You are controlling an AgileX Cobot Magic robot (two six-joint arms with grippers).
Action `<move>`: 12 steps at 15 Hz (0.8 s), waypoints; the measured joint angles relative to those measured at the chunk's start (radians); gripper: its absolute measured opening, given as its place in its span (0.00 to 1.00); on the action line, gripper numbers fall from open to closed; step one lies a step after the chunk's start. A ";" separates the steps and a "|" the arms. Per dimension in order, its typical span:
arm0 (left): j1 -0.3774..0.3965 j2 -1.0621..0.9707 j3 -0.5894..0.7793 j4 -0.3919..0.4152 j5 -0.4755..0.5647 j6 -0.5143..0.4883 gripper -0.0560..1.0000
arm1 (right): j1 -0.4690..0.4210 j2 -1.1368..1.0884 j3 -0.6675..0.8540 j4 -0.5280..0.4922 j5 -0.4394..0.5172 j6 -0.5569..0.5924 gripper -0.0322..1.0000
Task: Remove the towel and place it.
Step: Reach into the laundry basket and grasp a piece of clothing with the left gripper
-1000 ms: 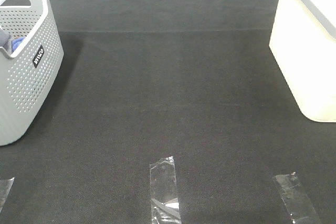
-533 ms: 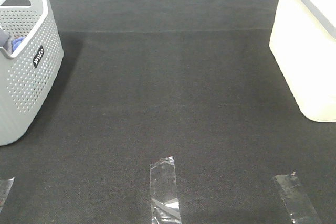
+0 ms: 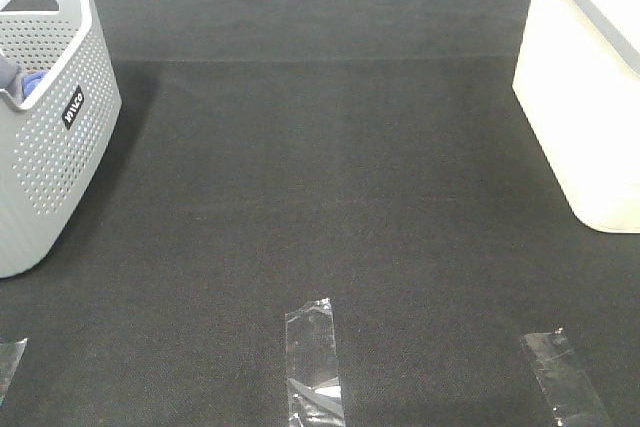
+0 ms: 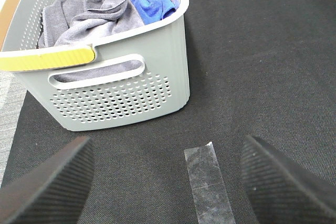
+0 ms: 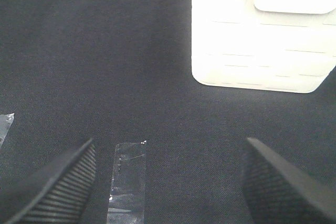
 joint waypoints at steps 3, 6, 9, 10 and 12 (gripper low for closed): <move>0.000 0.000 0.000 0.000 0.000 0.000 0.75 | 0.000 0.000 0.000 0.000 0.000 0.000 0.72; 0.000 0.000 0.000 0.000 0.000 0.000 0.75 | 0.000 0.000 0.000 0.000 0.000 0.000 0.72; 0.000 0.000 0.000 0.000 0.000 0.000 0.75 | 0.000 0.000 0.000 0.000 0.000 0.000 0.72; 0.000 0.000 0.000 0.000 0.000 0.000 0.75 | 0.000 0.000 0.000 0.000 0.000 0.000 0.72; 0.000 0.000 0.000 0.000 0.000 0.000 0.75 | 0.000 0.000 0.000 0.000 0.000 0.000 0.72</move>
